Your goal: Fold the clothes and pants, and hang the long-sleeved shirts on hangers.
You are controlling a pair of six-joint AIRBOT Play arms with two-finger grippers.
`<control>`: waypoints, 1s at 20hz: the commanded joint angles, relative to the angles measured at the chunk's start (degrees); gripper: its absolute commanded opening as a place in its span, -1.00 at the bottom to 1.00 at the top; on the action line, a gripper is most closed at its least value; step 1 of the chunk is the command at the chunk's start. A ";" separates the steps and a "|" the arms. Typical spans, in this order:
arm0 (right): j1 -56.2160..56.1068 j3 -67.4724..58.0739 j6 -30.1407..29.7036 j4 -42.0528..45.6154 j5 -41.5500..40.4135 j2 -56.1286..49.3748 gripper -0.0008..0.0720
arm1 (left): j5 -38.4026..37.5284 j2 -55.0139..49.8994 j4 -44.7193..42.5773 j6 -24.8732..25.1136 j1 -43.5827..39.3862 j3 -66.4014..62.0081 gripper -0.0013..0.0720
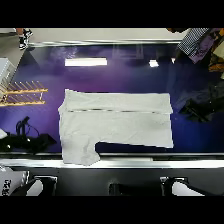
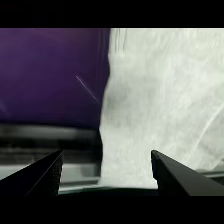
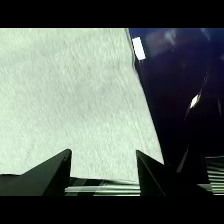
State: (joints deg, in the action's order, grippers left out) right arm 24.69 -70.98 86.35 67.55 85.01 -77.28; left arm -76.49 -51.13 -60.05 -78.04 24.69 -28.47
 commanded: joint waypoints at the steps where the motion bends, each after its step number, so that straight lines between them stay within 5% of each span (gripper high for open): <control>1: 0.33 4.31 -0.20 -1.31 0.28 3.37 0.33 | 2.32 6.80 4.87 0.48 0.76 7.43 0.71; 10: 0.35 4.33 -0.22 -4.35 -0.17 3.48 0.33 | 6.19 0.02 8.09 -0.79 0.22 9.29 0.69; 17: 0.35 4.33 -0.22 -4.35 -1.77 3.48 0.33 | 10.69 -7.21 11.28 -0.31 -8.57 9.29 0.62; 18: 0.35 4.33 -0.20 -4.39 -1.90 3.48 0.33 | 10.67 -7.52 11.19 -0.24 -9.18 9.29 0.21; 19: 0.35 4.33 -0.13 -4.55 -1.95 3.48 0.33 | 10.54 -7.48 11.21 0.13 -9.18 9.25 -0.53; 20: 0.35 4.35 0.17 -5.11 -1.88 3.48 0.33 | 10.51 -7.45 11.21 0.13 -9.18 9.18 -0.89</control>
State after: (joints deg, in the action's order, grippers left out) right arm 25.02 -66.67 86.13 63.13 83.50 -73.84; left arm -66.04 -57.60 -49.78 -78.32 16.93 -19.20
